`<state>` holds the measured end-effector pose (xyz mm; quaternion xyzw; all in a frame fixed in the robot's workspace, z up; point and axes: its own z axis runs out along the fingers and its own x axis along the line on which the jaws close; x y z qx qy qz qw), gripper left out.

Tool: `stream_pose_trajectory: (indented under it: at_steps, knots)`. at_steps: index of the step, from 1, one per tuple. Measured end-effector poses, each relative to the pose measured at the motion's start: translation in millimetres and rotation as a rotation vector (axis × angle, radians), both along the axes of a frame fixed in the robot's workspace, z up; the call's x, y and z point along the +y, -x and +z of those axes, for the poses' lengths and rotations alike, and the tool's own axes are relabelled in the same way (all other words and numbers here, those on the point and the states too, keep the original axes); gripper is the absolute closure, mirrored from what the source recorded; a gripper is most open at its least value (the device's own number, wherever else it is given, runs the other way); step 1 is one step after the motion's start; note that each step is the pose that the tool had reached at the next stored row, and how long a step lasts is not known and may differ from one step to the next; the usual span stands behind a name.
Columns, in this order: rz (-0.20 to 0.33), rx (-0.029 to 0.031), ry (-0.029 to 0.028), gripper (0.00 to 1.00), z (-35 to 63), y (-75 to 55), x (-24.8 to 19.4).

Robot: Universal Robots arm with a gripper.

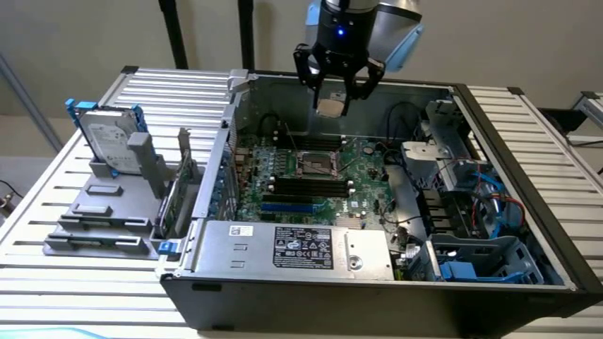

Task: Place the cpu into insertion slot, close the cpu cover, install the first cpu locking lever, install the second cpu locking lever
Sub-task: 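Place the cpu into insertion slot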

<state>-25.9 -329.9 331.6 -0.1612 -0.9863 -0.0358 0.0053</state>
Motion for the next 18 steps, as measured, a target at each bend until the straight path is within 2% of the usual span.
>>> stream_pose_trajectory:
  at_steps: [18]
  knots:
    - [-0.328, 0.0001, 0.0000, 0.46, -0.7, 0.0, 0.0]
